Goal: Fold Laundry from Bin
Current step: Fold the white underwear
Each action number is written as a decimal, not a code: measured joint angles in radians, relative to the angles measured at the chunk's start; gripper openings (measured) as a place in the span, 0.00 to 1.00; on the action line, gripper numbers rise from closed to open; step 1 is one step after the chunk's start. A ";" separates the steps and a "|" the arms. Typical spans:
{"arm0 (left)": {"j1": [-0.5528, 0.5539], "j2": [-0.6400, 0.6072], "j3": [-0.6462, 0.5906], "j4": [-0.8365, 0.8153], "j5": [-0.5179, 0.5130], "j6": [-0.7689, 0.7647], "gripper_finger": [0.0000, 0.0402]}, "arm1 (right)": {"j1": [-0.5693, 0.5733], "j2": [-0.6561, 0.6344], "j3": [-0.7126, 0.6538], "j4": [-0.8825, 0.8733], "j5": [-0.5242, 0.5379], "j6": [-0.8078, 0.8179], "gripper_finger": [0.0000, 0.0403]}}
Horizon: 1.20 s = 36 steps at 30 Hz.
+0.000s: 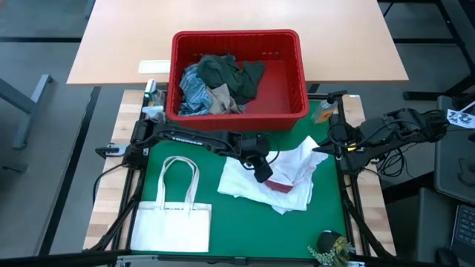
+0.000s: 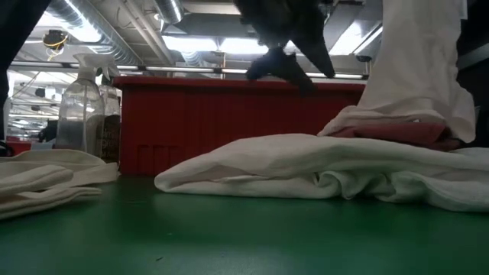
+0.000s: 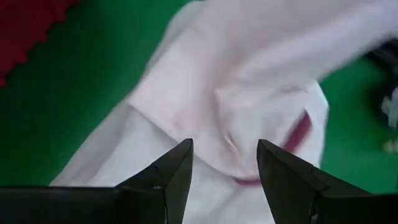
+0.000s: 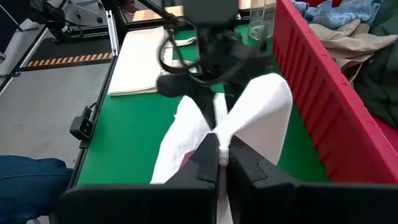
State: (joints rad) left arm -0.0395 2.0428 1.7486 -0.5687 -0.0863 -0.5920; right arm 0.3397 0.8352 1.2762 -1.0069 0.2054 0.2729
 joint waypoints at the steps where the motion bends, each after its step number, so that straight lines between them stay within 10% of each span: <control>1: 0.007 0.000 -0.025 0.033 0.000 -0.013 0.43 | 0.000 0.000 0.000 0.000 0.000 0.000 0.02; 36: 0.103 0.016 -0.276 0.435 -0.061 -0.191 0.43 | 0.000 0.000 0.000 0.001 -0.003 -0.001 0.03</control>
State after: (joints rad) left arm 0.0635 2.0592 1.4727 -0.1334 -0.1476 -0.7830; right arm 0.3397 0.8352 1.2762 -1.0056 0.2028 0.2722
